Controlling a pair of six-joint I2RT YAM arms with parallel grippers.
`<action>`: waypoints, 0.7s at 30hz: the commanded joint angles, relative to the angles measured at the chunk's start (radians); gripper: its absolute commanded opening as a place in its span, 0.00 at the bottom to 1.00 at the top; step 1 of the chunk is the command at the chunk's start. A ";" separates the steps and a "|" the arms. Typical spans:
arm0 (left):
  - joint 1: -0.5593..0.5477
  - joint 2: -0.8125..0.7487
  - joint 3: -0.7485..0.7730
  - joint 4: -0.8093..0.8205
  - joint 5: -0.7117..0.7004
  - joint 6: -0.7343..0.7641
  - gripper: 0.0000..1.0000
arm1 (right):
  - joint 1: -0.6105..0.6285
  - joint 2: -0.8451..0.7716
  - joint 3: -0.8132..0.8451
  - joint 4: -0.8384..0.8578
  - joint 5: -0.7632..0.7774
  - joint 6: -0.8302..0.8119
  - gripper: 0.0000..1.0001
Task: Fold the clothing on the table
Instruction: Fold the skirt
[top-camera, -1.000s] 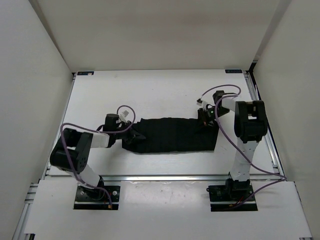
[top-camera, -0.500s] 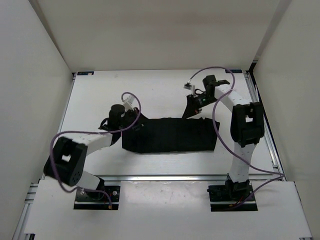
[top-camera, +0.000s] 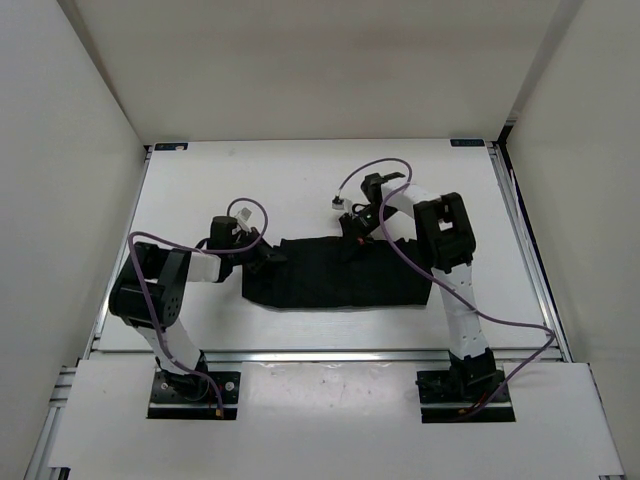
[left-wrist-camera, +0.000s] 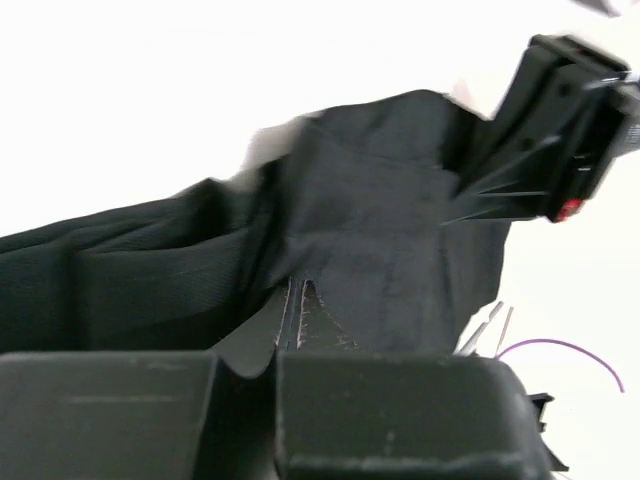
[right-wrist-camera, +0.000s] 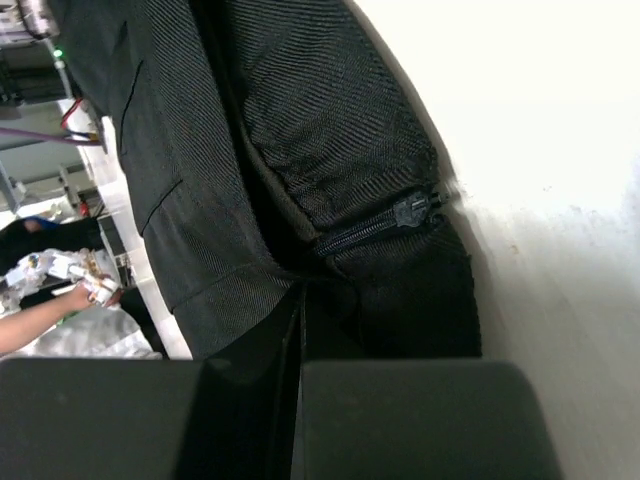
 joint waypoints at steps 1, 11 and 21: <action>0.024 0.011 0.012 -0.075 0.012 0.085 0.00 | 0.005 -0.029 0.009 0.043 0.149 0.057 0.00; -0.025 -0.234 0.185 -0.197 -0.075 0.201 0.00 | -0.043 -0.573 -0.212 0.103 0.125 0.102 0.00; -0.345 -0.199 0.368 -0.472 -0.118 0.537 0.54 | -0.390 -0.925 -0.766 0.118 0.200 0.184 0.99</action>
